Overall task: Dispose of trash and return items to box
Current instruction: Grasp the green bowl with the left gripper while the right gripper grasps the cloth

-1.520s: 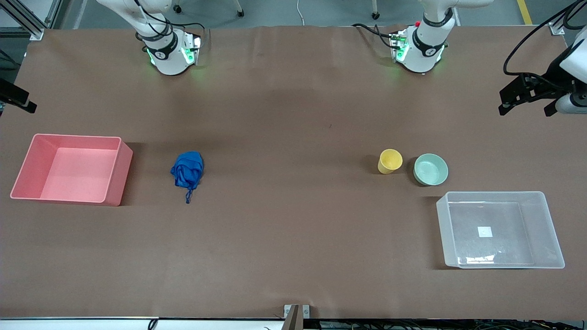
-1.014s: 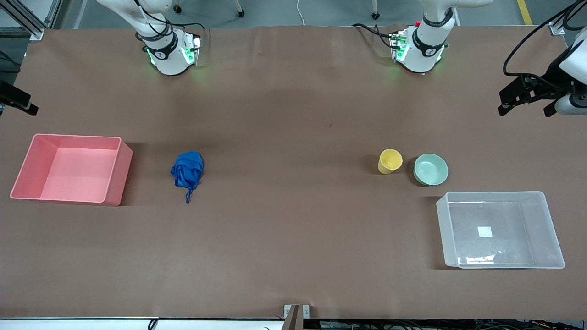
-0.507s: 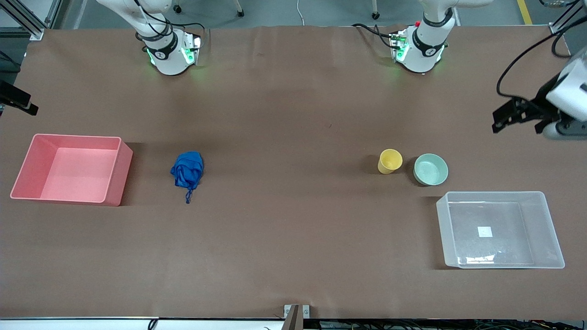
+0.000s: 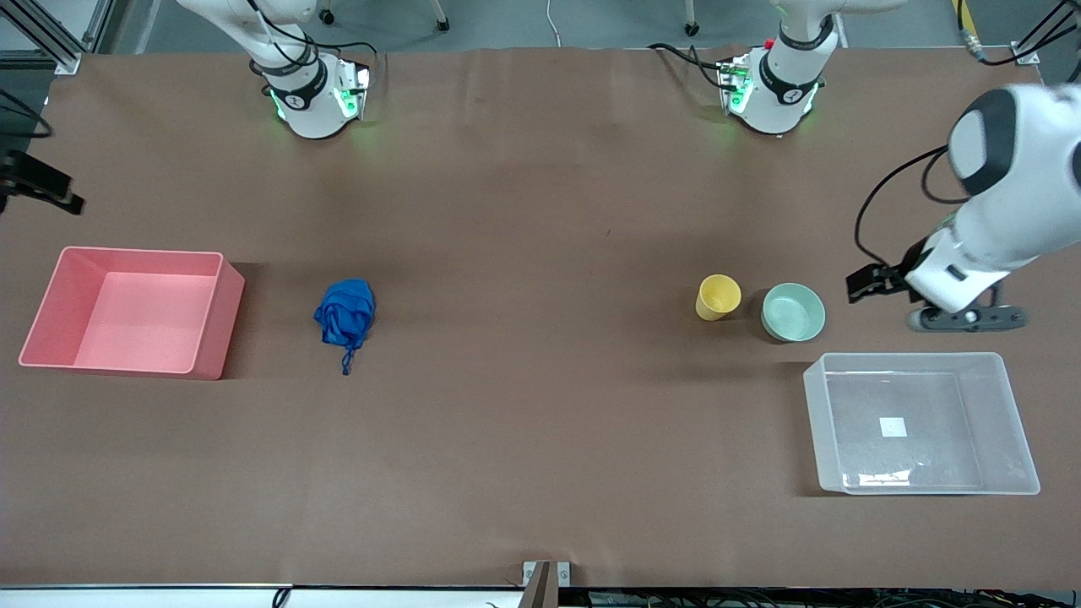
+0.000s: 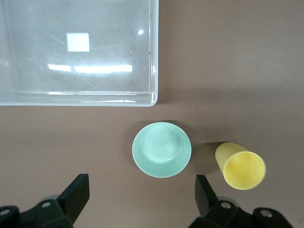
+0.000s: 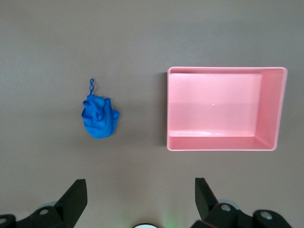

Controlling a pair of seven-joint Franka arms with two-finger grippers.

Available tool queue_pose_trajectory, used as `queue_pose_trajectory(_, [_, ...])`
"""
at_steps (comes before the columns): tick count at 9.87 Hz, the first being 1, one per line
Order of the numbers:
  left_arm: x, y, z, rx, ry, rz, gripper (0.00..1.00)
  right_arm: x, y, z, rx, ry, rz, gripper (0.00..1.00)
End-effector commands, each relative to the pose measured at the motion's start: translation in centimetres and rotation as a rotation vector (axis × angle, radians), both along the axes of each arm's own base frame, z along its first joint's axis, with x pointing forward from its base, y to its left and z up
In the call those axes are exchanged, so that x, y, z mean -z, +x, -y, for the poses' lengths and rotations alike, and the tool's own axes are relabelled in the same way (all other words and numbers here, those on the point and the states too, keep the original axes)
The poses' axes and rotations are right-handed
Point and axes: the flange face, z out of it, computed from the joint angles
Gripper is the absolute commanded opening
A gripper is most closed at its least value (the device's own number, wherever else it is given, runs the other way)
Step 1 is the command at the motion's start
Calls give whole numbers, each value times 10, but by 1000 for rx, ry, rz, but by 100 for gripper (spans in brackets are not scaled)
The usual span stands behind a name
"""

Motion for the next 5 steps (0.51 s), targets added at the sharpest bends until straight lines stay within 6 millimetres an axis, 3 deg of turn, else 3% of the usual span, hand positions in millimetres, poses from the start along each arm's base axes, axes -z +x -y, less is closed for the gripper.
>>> queue_pose_trajectory(1, [66, -16, -8, -14, -9, -73, 96, 81, 15, -31, -50, -3, -44, 100])
queue_pose_trajectory(5, [137, -33, -12, -16, -8, -84, 95, 253, -1, -123, 0, -19, 22, 100])
